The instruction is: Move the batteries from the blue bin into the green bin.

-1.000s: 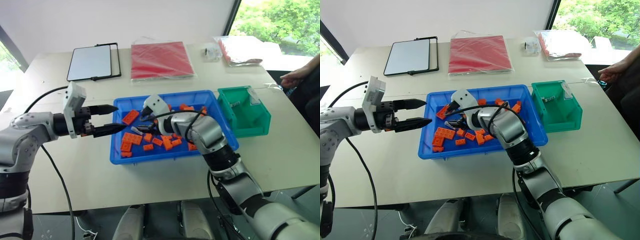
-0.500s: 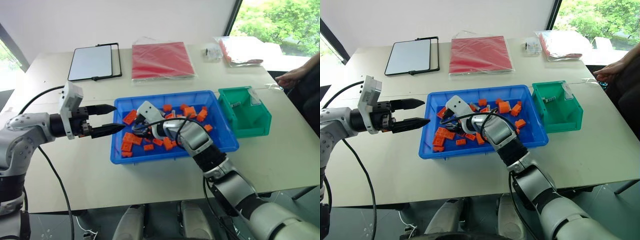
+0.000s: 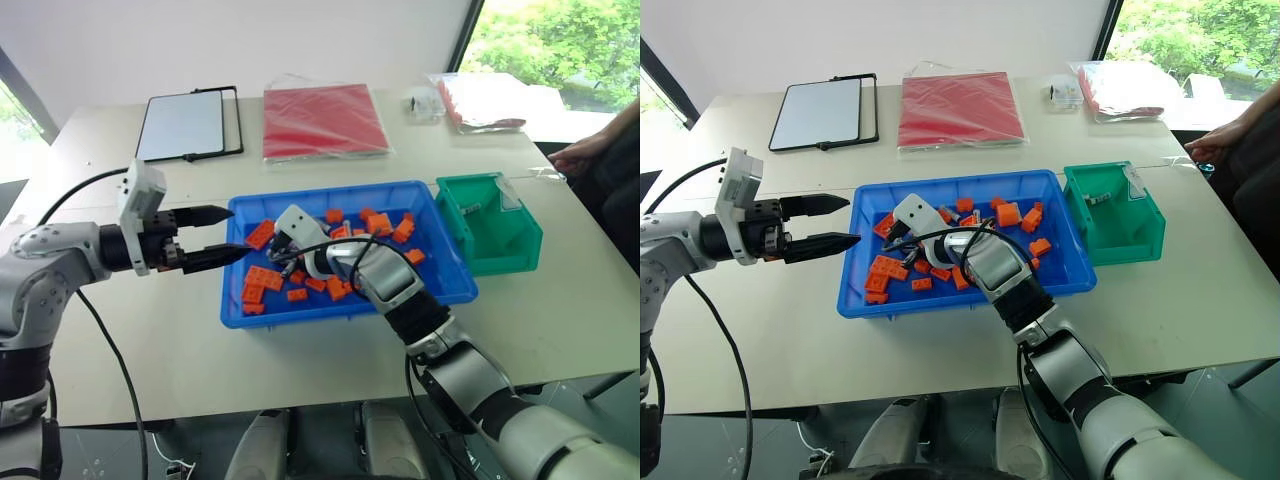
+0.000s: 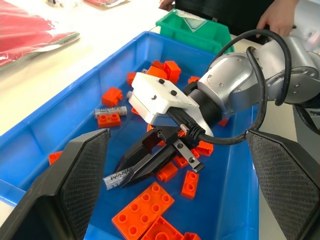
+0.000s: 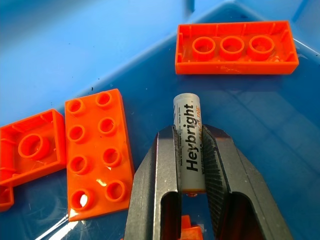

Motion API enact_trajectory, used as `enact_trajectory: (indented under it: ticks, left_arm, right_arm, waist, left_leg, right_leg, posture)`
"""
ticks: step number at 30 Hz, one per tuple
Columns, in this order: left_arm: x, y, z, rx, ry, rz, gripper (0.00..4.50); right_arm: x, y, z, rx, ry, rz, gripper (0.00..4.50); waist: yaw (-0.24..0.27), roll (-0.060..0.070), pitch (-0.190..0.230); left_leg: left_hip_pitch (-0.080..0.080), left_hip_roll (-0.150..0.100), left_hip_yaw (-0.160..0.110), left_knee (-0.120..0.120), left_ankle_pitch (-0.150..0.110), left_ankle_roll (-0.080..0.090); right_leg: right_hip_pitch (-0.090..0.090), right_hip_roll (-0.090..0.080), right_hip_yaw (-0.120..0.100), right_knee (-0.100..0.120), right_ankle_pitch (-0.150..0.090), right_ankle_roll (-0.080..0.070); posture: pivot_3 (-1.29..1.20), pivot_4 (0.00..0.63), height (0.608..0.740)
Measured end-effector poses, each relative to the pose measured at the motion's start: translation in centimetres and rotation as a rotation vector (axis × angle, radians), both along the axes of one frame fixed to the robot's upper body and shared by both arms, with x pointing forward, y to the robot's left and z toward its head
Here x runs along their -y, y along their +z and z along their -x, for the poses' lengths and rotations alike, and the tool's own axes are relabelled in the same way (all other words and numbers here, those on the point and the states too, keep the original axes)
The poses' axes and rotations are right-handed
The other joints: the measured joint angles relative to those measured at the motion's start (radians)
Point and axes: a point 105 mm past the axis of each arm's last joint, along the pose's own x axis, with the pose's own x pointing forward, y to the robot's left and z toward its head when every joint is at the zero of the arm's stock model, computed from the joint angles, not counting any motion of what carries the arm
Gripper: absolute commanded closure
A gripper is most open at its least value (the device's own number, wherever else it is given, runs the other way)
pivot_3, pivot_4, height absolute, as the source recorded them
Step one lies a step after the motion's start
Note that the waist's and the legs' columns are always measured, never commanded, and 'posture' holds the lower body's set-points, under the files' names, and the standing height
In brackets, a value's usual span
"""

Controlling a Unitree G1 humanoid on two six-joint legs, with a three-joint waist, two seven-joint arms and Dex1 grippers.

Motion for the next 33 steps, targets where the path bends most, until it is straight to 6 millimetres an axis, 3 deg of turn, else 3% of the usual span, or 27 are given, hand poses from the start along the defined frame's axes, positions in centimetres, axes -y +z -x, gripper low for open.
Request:
enact_trajectory:
  ticks: [3, 6, 10, 13, 16, 19, 23, 26, 29, 33]
  left_arm:
    - [0.1, -0.1, 0.0, -0.002, -0.004, 0.002, 0.0]
    - [0.3, -0.2, 0.0, -0.004, -0.013, 0.012, 0.0]
    - [0.6, -0.5, -0.1, -0.008, -0.022, 0.015, 0.0]
    - [0.8, -0.8, -0.5, -0.016, -0.027, 0.022, 0.0]
    - [0.8, -0.8, -0.9, -0.007, -0.02, 0.028, 0.0]
    - [1.3, -0.5, -1.1, 0.004, -0.042, 0.034, 0.0]
    - [1.5, -0.4, -1.4, 0.009, -0.054, 0.033, 0.0]
    - [1.4, -0.6, -1.4, 0.004, -0.05, 0.031, 0.0]
    - [1.4, -0.6, -1.4, 0.003, -0.049, 0.029, 0.0]
    - [1.2, -0.7, -1.2, -0.001, -0.046, 0.021, 0.0]
  right_arm:
    - [0.9, 0.6, -0.1, -0.019, -0.044, -0.027, 4.4]
    - [3.5, 3.9, -0.5, 0.018, -0.126, -0.097, 4.4]
    - [10.7, 9.5, -1.3, 0.14, -0.333, -0.174, 4.4]
    - [18.2, 12.1, -1.5, 0.229, -0.55, -0.148, 4.4]
    - [24.1, 11.9, -0.7, 0.247, -0.721, -0.091, 4.4]
    - [26.9, 10.2, 0.1, 0.208, -0.798, -0.042, 4.4]
    - [28.1, 8.5, 0.4, 0.188, -0.829, -0.003, 2.43]
    - [28.3, 8.5, -0.1, 0.24, -0.827, 0.032, 0.89]
    - [26.9, 9.9, -1.2, 0.331, -0.774, 0.053, 0.89]
    - [22.1, 14.7, -2.2, 0.467, -0.634, -0.058, 0.89]
  waist:
    - [0.003, 0.0, 0.0]
    - [0.008, 0.0, 0.0]
    - [0.02, 0.0, 0.0]
    - [0.031, 0.0, 0.0]
    - [0.032, 0.0, 0.0]
    - [0.022, 0.0, 0.0]
    - [0.019, 0.0, 0.0]
    - [0.021, 0.0, 0.0]
    - [0.023, 0.001, 0.001]
    - [0.015, 0.001, 0.001]
  left_leg:
    - [0.0, 0.0, 0.0, 0.0, 0.0, 0.0]
    - [-0.002, 0.0, 0.0, 0.001, 0.0, 0.0]
    - [-0.002, -0.001, 0.0, 0.001, 0.0, 0.0]
    - [-0.002, -0.001, 0.0, 0.001, 0.0, 0.0]
    - [-0.002, -0.001, 0.001, 0.001, 0.0, 0.001]
    - [-0.002, 0.001, 0.003, 0.001, 0.0, 0.001]
    - [-0.002, 0.001, 0.004, 0.001, 0.0, 0.001]
    - [-0.002, 0.001, 0.004, 0.001, 0.0, 0.001]
    - [-0.002, 0.001, 0.004, 0.001, 0.0, 0.001]
    - [-0.002, 0.001, 0.002, 0.001, 0.0, 0.001]
  right_leg:
    - [0.0, 0.0, 0.0, 0.0, 0.0, 0.0]
    - [-0.001, 0.0, 0.0, 0.0, 0.0, 0.0]
    - [0.0, -0.001, 0.0, -0.001, 0.0, 0.0]
    - [0.0, -0.001, -0.001, -0.002, 0.0, 0.0]
    - [0.001, -0.001, -0.001, -0.003, 0.0, 0.0]
    - [0.0, -0.001, 0.0, -0.003, 0.0, 0.0]
    - [0.0, -0.001, 0.0, -0.002, 0.0, 0.0]
    - [0.0, -0.001, 0.0, -0.002, 0.0, 0.0]
    - [0.0, -0.001, 0.0, -0.002, 0.0, 0.0]
    - [0.0, 0.0, 0.0, -0.002, 0.0, 0.0]
  posture:
    - [0.0, 0.15, 0.731]
    - [0.0, 0.15, 0.731]
    - [0.0, 0.15, 0.731]
    - [0.0, 0.15, 0.731]
    - [0.0, 0.15, 0.731]
    - [0.0, 0.15, 0.731]
    - [0.0, 0.15, 0.731]
    - [0.0, 0.15, 0.731]
    - [0.0, 0.15, 0.731]
    - [0.0, 0.15, 0.731]
